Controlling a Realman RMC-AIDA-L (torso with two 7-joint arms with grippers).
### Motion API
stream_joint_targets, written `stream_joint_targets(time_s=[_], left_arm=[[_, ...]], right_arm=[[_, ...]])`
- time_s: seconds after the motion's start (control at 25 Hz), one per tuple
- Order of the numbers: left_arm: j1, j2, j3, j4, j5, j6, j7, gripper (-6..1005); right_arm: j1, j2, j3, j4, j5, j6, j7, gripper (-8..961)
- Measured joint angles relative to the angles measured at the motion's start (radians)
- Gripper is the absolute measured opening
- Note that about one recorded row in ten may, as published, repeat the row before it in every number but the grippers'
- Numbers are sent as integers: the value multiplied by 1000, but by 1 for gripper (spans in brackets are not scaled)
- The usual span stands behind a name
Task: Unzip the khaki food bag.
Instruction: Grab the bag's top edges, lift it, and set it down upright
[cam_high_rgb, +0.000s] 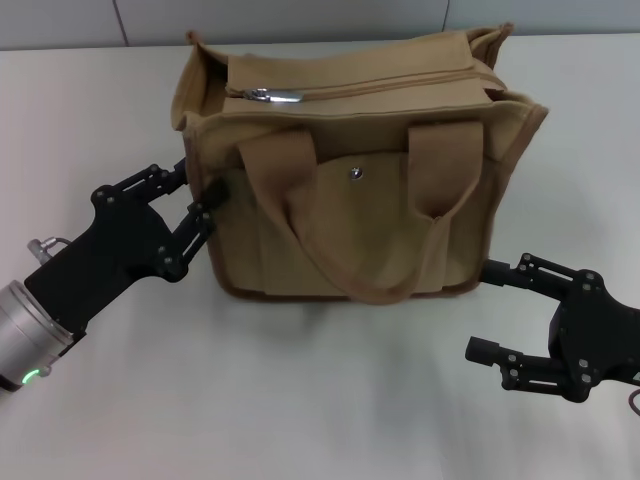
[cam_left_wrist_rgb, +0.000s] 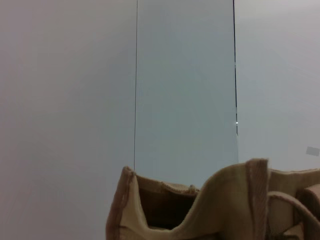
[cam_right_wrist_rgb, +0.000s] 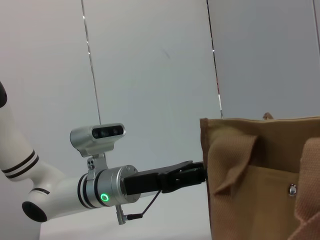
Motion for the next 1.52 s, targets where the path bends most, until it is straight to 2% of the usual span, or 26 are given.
stream_joint_targets(time_s=[0.2, 0.32, 0.52, 0.72, 0.88, 1.0, 1.12, 1.36, 1.52], left_arm=[[-5, 0, 0, -6, -2, 4, 2, 418], [-5, 0, 0, -6, -5, 12, 3, 221], [-6, 0, 1, -5, -6, 54, 3, 79], [-16, 5, 1, 7, -6, 83, -3, 79], [-31, 7, 1, 39, -6, 134, -10, 79], [-44, 8, 2, 65, -6, 161, -28, 79], [-58, 8, 3, 79, -6, 181, -38, 79], [-91, 8, 22, 122, 0, 209, -51, 80], [-100, 9, 26, 146, -1, 229, -65, 80]], right_arm=[[-1, 0, 1, 0, 0, 0, 0, 802], [-1, 0, 2, 0, 2, 0, 0, 801], [-9, 0, 2, 0, 27, -3, -5, 800], [-40, 0, 1, 2, 148, -50, -5, 800], [-93, 2, 3, 53, 479, -96, -8, 799], [-104, 3, 3, 129, 737, -101, -11, 798], [-71, 5, -5, 178, 873, -100, -29, 798], [58, 6, -68, 186, 877, -77, -68, 796], [127, 5, -144, 172, 875, -3, -81, 796]])
